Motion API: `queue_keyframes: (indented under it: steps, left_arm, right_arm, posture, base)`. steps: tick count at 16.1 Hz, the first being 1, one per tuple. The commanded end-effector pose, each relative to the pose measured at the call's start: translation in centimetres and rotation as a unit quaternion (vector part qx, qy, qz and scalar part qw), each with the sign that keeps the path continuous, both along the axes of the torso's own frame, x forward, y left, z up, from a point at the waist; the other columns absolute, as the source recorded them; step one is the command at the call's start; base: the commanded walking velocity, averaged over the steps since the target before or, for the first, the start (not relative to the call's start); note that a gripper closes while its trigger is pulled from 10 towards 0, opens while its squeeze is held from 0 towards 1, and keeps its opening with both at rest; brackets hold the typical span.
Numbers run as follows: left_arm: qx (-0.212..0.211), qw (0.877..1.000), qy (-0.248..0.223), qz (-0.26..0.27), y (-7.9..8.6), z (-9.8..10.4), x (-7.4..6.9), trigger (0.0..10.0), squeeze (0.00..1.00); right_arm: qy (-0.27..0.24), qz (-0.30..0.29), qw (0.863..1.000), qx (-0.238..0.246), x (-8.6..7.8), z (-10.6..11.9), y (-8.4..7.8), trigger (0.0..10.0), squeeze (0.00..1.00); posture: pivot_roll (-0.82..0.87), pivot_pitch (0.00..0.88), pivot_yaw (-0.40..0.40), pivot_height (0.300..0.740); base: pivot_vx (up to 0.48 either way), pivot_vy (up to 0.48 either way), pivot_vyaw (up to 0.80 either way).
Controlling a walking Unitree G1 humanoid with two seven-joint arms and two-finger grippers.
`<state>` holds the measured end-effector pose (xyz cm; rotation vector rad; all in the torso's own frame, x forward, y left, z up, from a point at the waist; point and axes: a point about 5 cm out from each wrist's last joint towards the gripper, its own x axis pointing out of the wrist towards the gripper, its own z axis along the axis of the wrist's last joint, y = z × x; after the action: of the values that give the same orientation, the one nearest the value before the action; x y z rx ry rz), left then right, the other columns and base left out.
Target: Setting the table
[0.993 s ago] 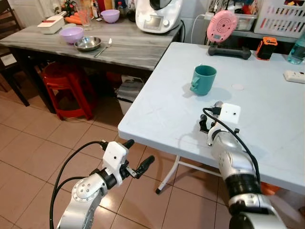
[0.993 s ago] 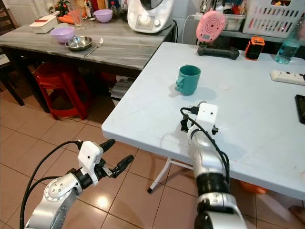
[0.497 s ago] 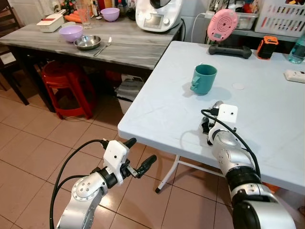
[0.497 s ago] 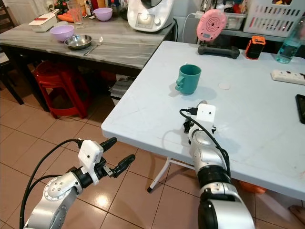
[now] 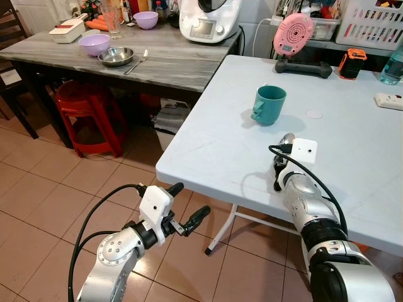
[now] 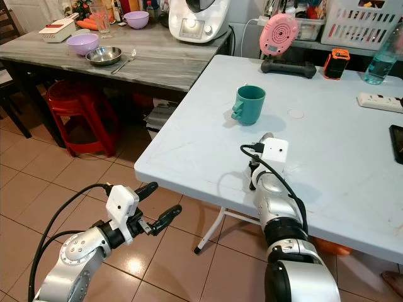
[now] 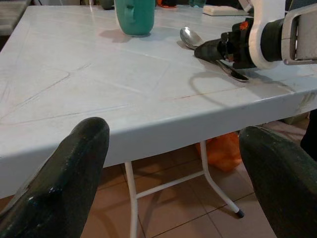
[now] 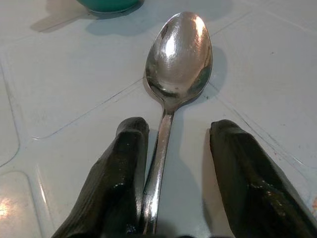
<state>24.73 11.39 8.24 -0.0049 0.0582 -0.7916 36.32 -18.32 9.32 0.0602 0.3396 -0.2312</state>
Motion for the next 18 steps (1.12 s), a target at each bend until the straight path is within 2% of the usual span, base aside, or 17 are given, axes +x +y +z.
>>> queue_keyframes:
  steps: [1,8,14,16,18]
  left_arm:
    - [0.005,1.000,-0.011,0.000,0.0,0.4,0.1,10.0,0.00]
    - [0.005,1.000,-0.013,-0.004,-0.2,0.3,0.2,10.0,0.00]
    - [0.002,1.000,-0.014,0.001,-0.4,0.2,0.3,10.0,0.00]
    - [0.001,1.000,-0.017,0.005,-0.3,0.2,0.5,10.0,0.00]
    - [0.001,1.000,-0.025,0.015,-0.1,0.5,0.9,10.0,0.00]
  right_arm:
    - [0.042,-0.005,0.999,0.016,-1.0,-2.1,-0.1,0.0,0.00]
    - [0.048,-0.002,0.998,0.028,-1.4,-2.6,0.1,0.0,0.00]
    - [0.071,0.008,0.995,0.071,-4.0,-5.1,1.5,0.0,0.00]
    - [0.058,0.006,0.995,0.079,-4.4,-4.7,1.5,0.0,0.00]
    - [0.021,0.011,0.997,0.075,-4.5,-3.3,1.7,0.0,0.00]
  posture:
    - [-0.04,0.033,0.018,0.740]
    - [-0.04,0.031,0.021,0.740]
    - [-0.05,0.022,0.007,0.740]
    - [-0.06,0.019,0.007,0.740]
    - [-0.06,0.017,0.009,0.740]
  base:
    - [0.000,0.000,0.00]
    - [0.000,0.000,0.00]
    - [0.000,0.000,0.00]
    - [0.000,0.000,0.00]
    - [0.000,0.000,0.00]
